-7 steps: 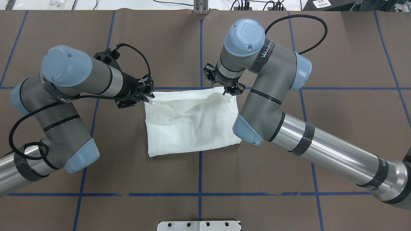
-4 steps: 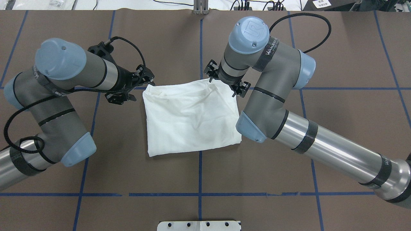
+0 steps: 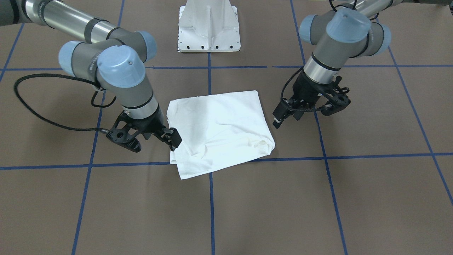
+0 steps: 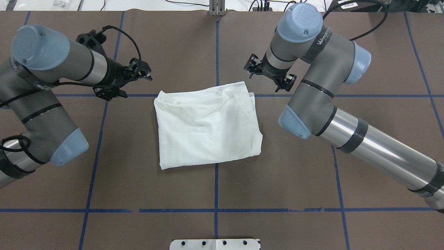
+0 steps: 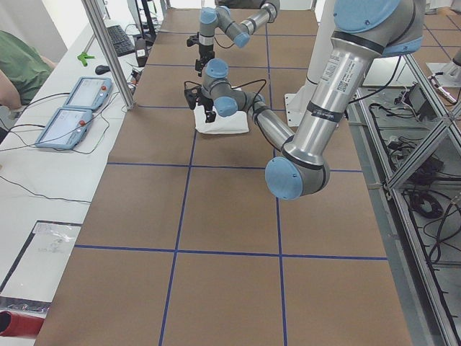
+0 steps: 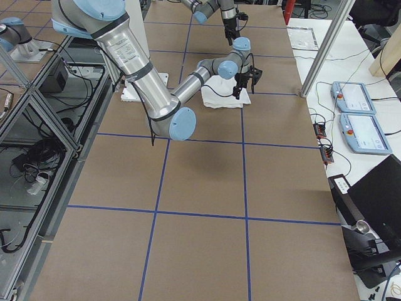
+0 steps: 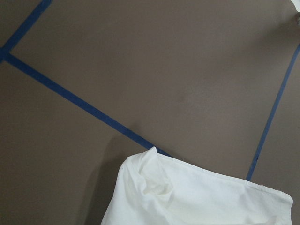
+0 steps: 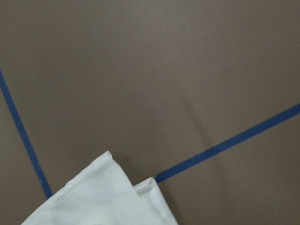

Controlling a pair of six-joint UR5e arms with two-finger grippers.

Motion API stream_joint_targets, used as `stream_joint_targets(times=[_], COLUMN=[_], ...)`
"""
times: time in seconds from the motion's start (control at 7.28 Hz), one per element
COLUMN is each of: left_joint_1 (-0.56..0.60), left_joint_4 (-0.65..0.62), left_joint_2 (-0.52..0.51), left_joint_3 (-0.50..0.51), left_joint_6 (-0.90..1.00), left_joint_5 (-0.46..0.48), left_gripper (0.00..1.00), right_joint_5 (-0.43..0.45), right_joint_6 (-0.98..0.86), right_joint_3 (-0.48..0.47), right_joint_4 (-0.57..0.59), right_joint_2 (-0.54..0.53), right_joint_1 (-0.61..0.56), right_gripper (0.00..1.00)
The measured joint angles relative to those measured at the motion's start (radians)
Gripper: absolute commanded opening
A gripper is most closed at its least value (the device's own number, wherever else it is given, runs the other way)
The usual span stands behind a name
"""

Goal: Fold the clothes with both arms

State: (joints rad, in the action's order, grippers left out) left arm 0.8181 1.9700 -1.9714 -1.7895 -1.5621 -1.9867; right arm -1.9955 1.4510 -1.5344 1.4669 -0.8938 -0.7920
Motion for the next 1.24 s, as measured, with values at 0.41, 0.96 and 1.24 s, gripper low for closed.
stream_joint_targets(times=[0.41, 0.96, 1.24], left_joint_1=[0.223, 0.530, 0.653], left_joint_4=[0.000, -0.180, -0.236], left_joint_2=[0.199, 0.321, 0.391], left_joint_3=[-0.053, -0.057, -0.050], left_joint_6=[0.495, 1.199, 1.547], left_joint_5=[-0.110, -0.155, -0.178], left_gripper=[1.00, 1.00, 1.00], right_joint_5=[-0.134, -0.305, -0.351], right_joint_6=[-0.483, -1.190, -1.470], right_joint_3=[-0.013, -0.018, -0.021], right_joint_4=[0.001, 0.008, 0.052], right_joint_2=[-0.156, -0.442, -0.544], right_joint_1=[-0.232, -0.568, -0.686], right_gripper=[1.00, 1.00, 1.00])
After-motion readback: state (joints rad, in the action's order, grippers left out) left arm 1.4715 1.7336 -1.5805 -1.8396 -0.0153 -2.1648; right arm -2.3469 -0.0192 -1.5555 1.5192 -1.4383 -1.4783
